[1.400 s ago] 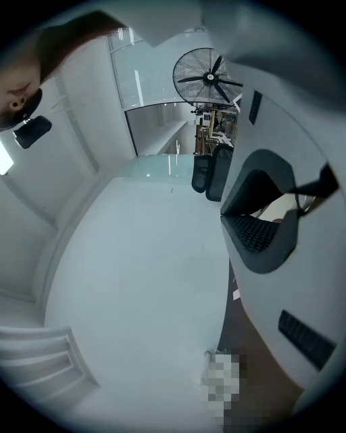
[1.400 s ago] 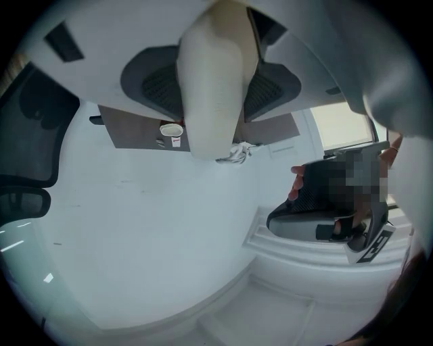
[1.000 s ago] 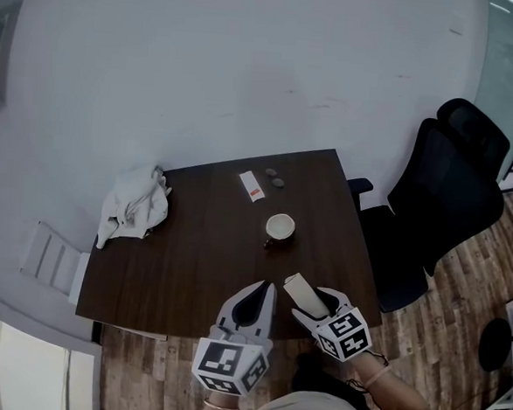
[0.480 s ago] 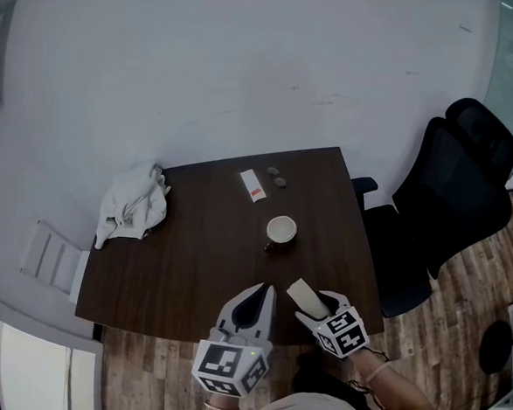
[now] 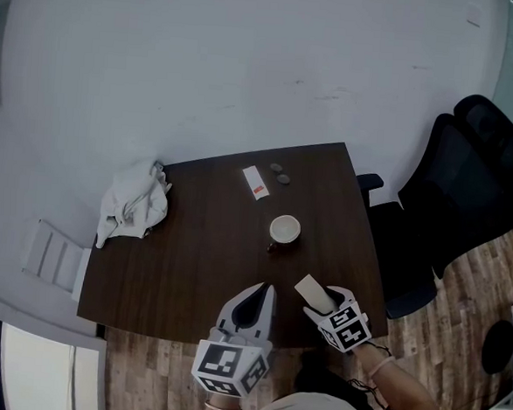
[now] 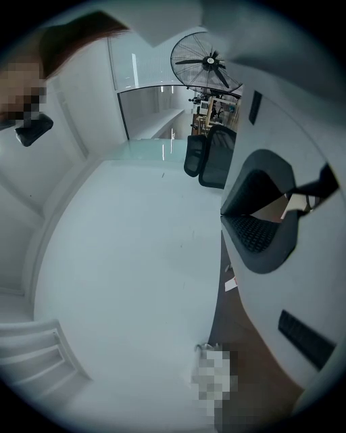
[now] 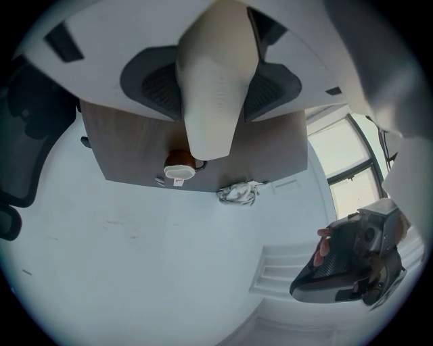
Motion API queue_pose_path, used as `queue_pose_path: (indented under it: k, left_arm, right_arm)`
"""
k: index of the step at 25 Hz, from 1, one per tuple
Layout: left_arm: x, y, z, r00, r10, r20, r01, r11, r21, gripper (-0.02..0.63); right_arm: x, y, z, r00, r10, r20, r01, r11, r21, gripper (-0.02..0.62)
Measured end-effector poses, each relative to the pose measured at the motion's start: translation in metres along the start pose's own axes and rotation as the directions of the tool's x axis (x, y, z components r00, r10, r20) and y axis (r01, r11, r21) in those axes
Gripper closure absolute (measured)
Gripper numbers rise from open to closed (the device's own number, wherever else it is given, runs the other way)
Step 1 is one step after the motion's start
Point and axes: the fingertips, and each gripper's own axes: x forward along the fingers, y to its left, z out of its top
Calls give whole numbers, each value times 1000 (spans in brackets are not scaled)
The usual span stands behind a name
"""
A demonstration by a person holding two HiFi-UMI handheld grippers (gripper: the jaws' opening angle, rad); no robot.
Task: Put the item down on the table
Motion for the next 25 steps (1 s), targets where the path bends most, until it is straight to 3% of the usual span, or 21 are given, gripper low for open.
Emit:
queue_pose_path:
  k: [16, 25]
  left_arm:
    - [29, 16, -8, 999, 6, -36, -7, 1000, -20, 589]
    - [41, 25, -14, 998, 18, -56, -20, 999, -33, 589]
  right_arm:
    - [34, -31, -17, 994, -28, -107, 18, 995, -97, 298]
    - [52, -43, -29, 985, -34, -168, 17, 995, -102, 296]
